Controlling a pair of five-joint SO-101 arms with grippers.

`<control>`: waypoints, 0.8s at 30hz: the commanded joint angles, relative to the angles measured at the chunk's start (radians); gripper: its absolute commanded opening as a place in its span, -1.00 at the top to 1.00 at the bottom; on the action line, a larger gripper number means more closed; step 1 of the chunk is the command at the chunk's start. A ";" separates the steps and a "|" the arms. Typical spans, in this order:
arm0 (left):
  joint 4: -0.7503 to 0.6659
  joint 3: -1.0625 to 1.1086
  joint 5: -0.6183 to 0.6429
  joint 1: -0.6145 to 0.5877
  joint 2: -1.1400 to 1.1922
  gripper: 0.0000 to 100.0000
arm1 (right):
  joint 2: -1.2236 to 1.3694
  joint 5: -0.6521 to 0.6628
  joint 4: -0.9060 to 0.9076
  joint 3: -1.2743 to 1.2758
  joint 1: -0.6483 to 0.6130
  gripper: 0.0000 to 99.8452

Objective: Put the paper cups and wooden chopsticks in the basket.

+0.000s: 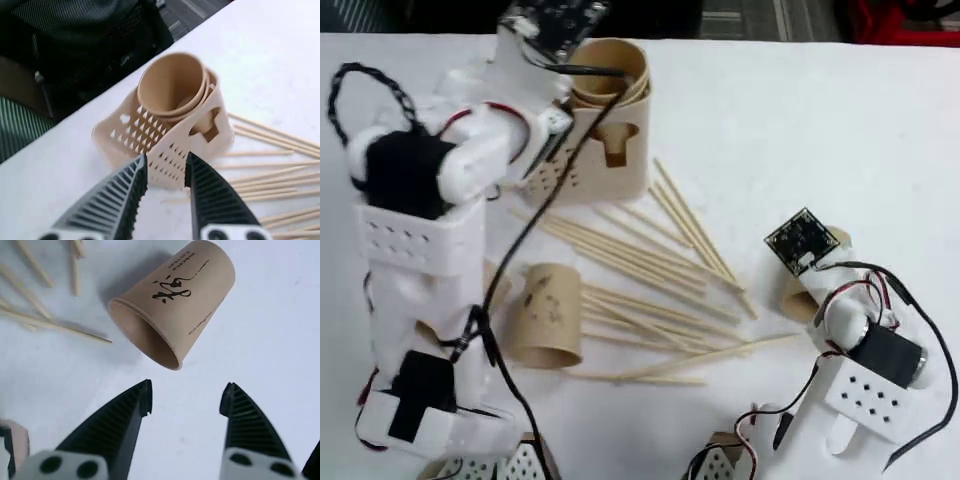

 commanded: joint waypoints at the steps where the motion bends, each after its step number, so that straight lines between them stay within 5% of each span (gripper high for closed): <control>1: 0.034 -0.017 0.015 -0.054 -0.045 0.72 | -0.002 0.008 -0.145 0.061 -0.005 0.54; 14: 0.055 -0.014 0.017 -0.154 -0.048 0.73 | -0.002 -0.103 -0.433 0.275 -0.087 0.55; 24: 0.051 0.098 0.078 -0.188 -0.216 0.73 | -0.002 -0.101 -0.499 0.302 -0.087 0.81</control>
